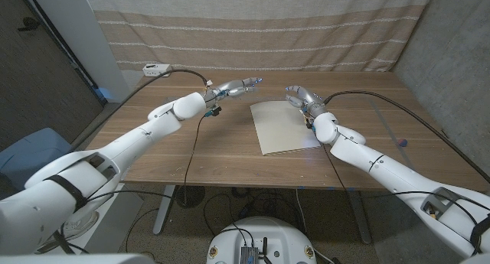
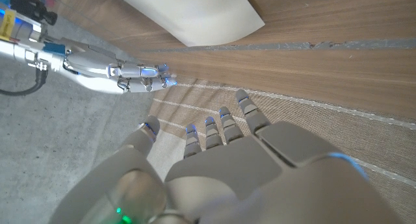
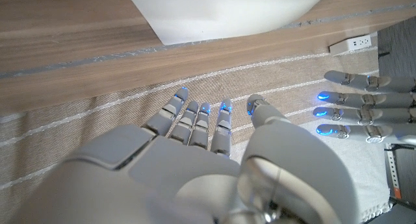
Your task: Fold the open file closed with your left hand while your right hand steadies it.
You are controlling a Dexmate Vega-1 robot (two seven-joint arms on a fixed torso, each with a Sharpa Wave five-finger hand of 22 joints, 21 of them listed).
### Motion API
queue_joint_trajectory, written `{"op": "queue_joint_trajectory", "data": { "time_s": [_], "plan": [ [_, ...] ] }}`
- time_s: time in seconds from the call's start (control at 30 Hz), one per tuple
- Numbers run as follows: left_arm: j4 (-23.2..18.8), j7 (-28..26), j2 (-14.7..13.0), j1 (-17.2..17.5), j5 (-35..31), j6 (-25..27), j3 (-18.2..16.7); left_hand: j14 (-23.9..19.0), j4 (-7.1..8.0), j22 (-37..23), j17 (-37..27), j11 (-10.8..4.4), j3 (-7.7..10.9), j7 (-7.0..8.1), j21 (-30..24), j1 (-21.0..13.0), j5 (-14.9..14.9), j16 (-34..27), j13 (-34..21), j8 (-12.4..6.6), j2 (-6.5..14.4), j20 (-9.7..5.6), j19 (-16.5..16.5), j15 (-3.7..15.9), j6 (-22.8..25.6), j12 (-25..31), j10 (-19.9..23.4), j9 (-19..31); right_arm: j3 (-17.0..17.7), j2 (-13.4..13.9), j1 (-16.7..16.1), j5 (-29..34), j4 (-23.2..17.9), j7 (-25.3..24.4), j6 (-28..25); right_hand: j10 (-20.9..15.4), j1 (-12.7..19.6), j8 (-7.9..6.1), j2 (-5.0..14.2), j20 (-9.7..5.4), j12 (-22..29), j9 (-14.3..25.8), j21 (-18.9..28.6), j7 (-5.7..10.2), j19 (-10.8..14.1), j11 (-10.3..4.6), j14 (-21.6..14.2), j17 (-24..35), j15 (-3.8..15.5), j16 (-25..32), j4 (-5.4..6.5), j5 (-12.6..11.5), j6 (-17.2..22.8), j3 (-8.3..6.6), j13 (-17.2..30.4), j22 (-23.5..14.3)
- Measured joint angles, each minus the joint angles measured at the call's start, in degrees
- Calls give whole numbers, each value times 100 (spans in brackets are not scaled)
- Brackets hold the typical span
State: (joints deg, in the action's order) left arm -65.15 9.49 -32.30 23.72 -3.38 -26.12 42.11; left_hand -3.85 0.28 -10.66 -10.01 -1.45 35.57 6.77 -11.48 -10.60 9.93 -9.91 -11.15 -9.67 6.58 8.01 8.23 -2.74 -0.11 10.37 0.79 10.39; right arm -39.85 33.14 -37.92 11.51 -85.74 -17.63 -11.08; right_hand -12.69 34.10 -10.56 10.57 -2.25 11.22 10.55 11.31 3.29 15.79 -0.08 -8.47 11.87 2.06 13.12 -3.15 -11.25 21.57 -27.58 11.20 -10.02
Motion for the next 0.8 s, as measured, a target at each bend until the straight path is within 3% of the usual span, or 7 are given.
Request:
{"op": "queue_joint_trajectory", "data": {
  "time_s": [0.53,0.8],
  "plan": [
    [668,211,270,306,1146,-755,-523,196,-21,0,16,-12,-21,42,-48,0,0,0,23,0,0,26,31,112,-101,0,-155,1,551,-143,-348,-1050,51,-80,819,-13,-27,0,-24,53,2,0,39,-62,52,120,0,27,0,0,63,24,-61,63,0,1],
    [1185,509,467,289,1635,-1152,-685,257,-49,-1,15,19,-1,3,-49,23,0,0,23,-30,23,-77,90,112,-141,0,-185,-28,749,-241,-495,-1506,72,-93,1136,-11,-116,0,-39,62,2,0,39,-103,61,216,-23,27,-23,0,110,24,-102,110,0,1]
  ]
}}
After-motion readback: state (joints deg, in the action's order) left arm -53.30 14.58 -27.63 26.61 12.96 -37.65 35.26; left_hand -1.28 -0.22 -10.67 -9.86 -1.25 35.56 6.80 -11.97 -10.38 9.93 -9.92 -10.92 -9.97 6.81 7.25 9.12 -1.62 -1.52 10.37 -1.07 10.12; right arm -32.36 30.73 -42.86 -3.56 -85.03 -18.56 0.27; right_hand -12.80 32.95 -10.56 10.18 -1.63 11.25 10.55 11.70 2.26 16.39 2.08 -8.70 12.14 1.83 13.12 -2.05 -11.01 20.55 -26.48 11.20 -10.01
